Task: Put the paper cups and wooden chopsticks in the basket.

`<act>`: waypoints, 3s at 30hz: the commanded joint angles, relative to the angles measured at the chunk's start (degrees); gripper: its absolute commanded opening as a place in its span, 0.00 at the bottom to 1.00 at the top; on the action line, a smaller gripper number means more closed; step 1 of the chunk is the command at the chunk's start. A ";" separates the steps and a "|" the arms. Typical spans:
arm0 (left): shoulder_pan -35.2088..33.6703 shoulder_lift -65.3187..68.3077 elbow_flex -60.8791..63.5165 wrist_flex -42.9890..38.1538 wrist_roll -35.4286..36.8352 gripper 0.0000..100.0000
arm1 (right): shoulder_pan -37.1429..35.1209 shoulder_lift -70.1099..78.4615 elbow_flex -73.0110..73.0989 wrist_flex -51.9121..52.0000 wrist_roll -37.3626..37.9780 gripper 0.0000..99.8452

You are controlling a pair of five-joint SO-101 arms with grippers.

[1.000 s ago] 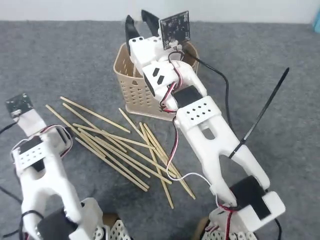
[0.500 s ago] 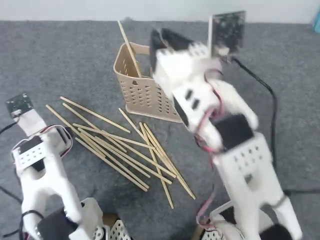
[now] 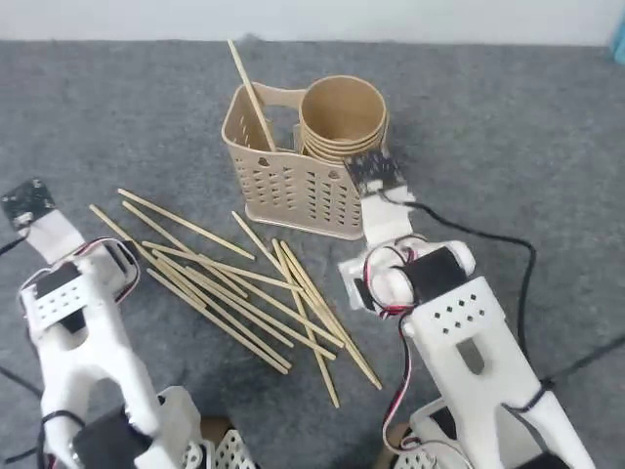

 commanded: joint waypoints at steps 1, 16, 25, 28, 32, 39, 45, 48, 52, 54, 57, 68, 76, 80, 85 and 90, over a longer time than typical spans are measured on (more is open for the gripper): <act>0.26 -0.18 -4.88 0.88 0.97 0.26 | 3.56 -1.80 6.33 -6.73 1.76 0.02; 0.53 24.53 -33.19 9.67 8.35 0.26 | 6.11 -3.30 37.98 -44.53 -1.41 0.02; 0.18 51.60 -63.34 21.98 10.02 0.26 | 6.20 -3.38 38.15 -44.26 -1.41 0.02; 0.18 59.43 -71.43 24.26 10.02 0.26 | 6.20 -3.38 38.15 -44.18 -1.41 0.02; 0.18 68.04 -80.48 29.19 10.02 0.22 | 6.20 -3.38 38.15 -44.18 -1.41 0.02; 0.35 73.41 -95.87 42.11 9.67 0.02 | 6.20 -3.38 38.15 -44.18 -1.58 0.02; 1.49 73.32 -107.82 54.95 9.58 0.01 | 6.29 -3.38 38.15 -44.18 -1.58 0.02; 1.67 73.32 -114.15 57.76 9.67 0.01 | 6.29 -3.38 38.15 -44.26 -1.58 0.02; 1.49 73.14 -121.63 57.76 9.67 0.01 | 6.29 -3.30 38.15 -44.26 -1.67 0.02; 1.49 71.56 -124.00 57.76 9.67 0.01 | 6.29 -3.21 38.15 -44.35 -1.67 0.02; 1.49 65.76 -124.09 57.85 9.41 0.01 | 6.29 -3.21 38.15 -44.70 -1.49 0.02; 7.30 25.58 -106.51 57.41 0.53 0.01 | 6.37 -3.21 38.07 -44.79 -1.41 0.02; 19.08 4.31 -98.07 43.78 0.44 0.01 | 6.73 -3.21 38.07 -44.79 -1.58 0.02; 24.26 0.53 -92.70 32.97 -3.60 0.01 | 8.13 -3.21 37.98 -44.79 -1.76 0.02; 31.82 -0.18 -84.35 20.57 -5.80 0.01 | 8.13 -3.21 37.98 -44.79 -1.76 0.02; 34.81 -0.53 -76.18 1.14 -5.54 0.01 | 8.13 -3.21 37.89 -44.88 -1.76 0.02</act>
